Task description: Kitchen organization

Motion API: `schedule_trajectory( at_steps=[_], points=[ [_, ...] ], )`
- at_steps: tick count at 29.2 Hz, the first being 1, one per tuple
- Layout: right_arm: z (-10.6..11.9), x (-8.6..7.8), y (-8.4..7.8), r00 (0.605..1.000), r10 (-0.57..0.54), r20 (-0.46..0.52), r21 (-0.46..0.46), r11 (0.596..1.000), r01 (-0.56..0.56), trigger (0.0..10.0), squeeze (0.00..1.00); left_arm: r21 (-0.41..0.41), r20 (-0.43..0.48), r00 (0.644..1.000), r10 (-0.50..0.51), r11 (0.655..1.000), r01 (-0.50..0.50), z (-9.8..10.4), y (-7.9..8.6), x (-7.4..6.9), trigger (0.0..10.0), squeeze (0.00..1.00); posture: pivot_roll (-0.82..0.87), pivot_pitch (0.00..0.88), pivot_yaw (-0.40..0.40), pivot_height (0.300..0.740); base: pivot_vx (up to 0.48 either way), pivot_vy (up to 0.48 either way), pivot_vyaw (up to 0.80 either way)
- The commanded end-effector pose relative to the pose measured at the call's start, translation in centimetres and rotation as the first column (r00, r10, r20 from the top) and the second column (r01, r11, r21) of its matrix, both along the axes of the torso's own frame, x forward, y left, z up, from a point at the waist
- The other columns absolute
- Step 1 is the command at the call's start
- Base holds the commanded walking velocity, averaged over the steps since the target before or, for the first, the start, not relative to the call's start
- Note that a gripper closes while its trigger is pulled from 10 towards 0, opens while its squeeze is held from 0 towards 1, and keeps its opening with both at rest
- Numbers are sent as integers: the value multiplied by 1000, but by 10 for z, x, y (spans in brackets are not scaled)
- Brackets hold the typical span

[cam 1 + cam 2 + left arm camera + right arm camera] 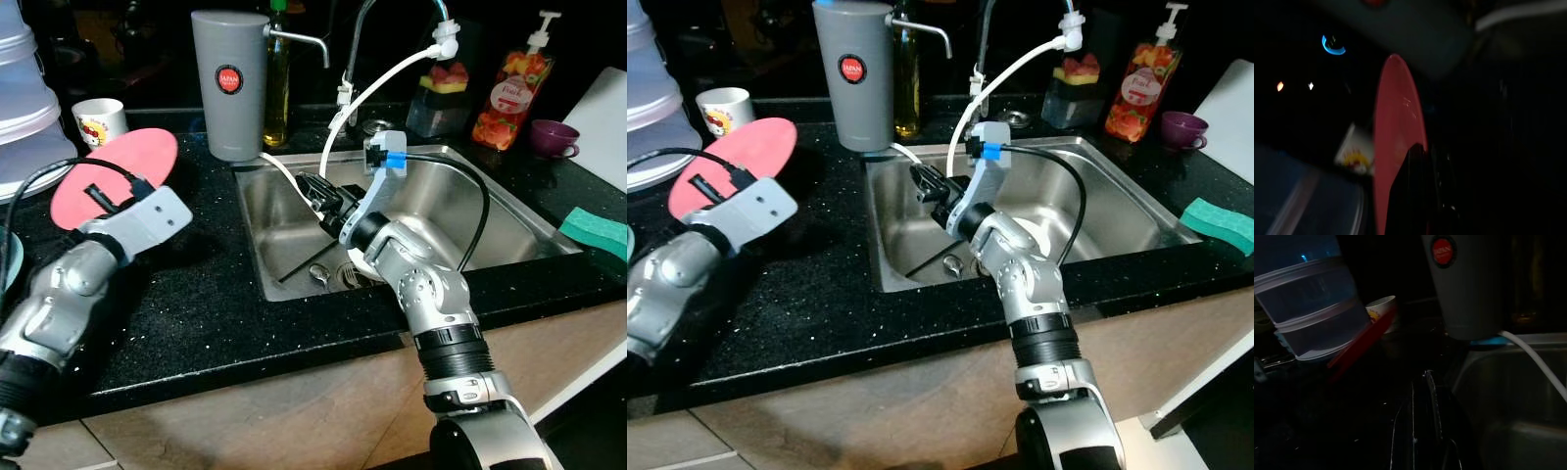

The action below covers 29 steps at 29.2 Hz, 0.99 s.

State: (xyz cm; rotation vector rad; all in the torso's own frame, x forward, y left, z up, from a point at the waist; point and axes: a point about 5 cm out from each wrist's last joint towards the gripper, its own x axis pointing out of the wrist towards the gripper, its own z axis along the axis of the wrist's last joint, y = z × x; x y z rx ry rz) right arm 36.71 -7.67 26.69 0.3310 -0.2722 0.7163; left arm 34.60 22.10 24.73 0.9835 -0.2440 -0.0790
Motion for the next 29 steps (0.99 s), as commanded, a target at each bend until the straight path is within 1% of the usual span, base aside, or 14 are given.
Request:
schedule_trajectory(
  at_steps=[1, 6, 10, 12, 13, 14, 15, 17, 20, 24, 25, 26, 27, 29],
  points=[
    [2, -1, -1, 1000, 4, -7, 19, 1000, -4, 10000, 0, -19, 51, 998, -37, 999, 38, 9, -7, -2, 0, 0, 1, 85, -58, 740, 0, 0, 0],
    [7, 1, -6, 1000, -17, -9, 67, 998, 18, 10000, 0, -149, 238, 950, -205, 958, 244, 44, -39, -16, 0, 0, 1, 90, -57, 740, 0, 0, 0],
    [10, 2, -9, 999, -34, -2, 102, 994, 34, 10000, 0, -182, 306, 919, -247, 933, 312, 54, -48, -23, 0, 0, -1, 93, -54, 740, 0, 0, 0],
    [11, 2, -12, 999, -48, -1, 125, 991, 48, 10000, 0, -240, 344, 898, -274, 899, 366, 60, -52, -28, 0, 0, -2, 94, -54, 740, 0, 0, 0],
    [12, 3, -15, 998, -62, -2, 141, 988, 61, 10000, 0, -295, 368, 881, -297, 862, 414, 64, -55, -32, 0, 0, -2, 94, -54, 740, 0, 0, 0],
    [13, 4, -19, 997, -80, -6, 162, 984, 80, 10000, 0, -379, 385, 862, -330, 795, 473, 68, -58, -36, 0, 0, -2, 97, -51, 740, 0, 0, 0],
    [13, 4, -19, 997, -80, -6, 162, 984, 80, 10000, 0, -379, 385, 862, -330, 795, 473, 68, -58, -36, 0, 0, -2, 97, -51, 740, 0, 0, 0],
    [13, 4, -21, 996, -90, -10, 173, 981, 90, 10000, 0, -437, 389, 851, -352, 743, 507, 69, -59, -39, 0, 0, 0, 99, -51, 740, 0, 0, 0],
    [13, 5, -22, 995, -101, -19, 187, 977, 103, 10000, 0, -575, 393, 828, -400, 596, 560, 71, -61, -43, 0, 0, 2, 100, -49, 740, 0, 0, 0],
    [12, 5, -23, 994, -107, -24, 201, 973, 110, 10000, 0, -669, 430, 783, -449, 423, 611, 74, -62, -50, 0, 0, 6, 99, -46, 740, 0, 0, 0],
    [12, 5, -23, 994, -107, -24, 201, 973, 110, 10000, 0, -669, 430, 783, -449, 423, 611, 74, -62, -50, 0, 0, 6, 99, -46, 740, 0, 0, 0],
    [12, 5, -23, 994, -109, -26, 207, 972, 112, 10000, 0, -706, 463, 771, -436, 344, 619, 77, -58, -52, 0, 0, 6, 99, -45, 740, 0, 0, 0],
    [12, 5, -23, 994, -109, -26, 207, 972, 112, 10000, 0, -706, 463, 771, -436, 344, 619, 77, -58, -52, 0, 0, 6, 99, -45, 740, 0, 0, 0],
    [12, 5, -23, 993, -111, -29, 212, 971, 114, 10000, 0, -752, 519, 752, -405, 200, 627, 84, -51, -53, 0, 0, 5, 99, -46, 740, 0, 0, 0]
  ],
)
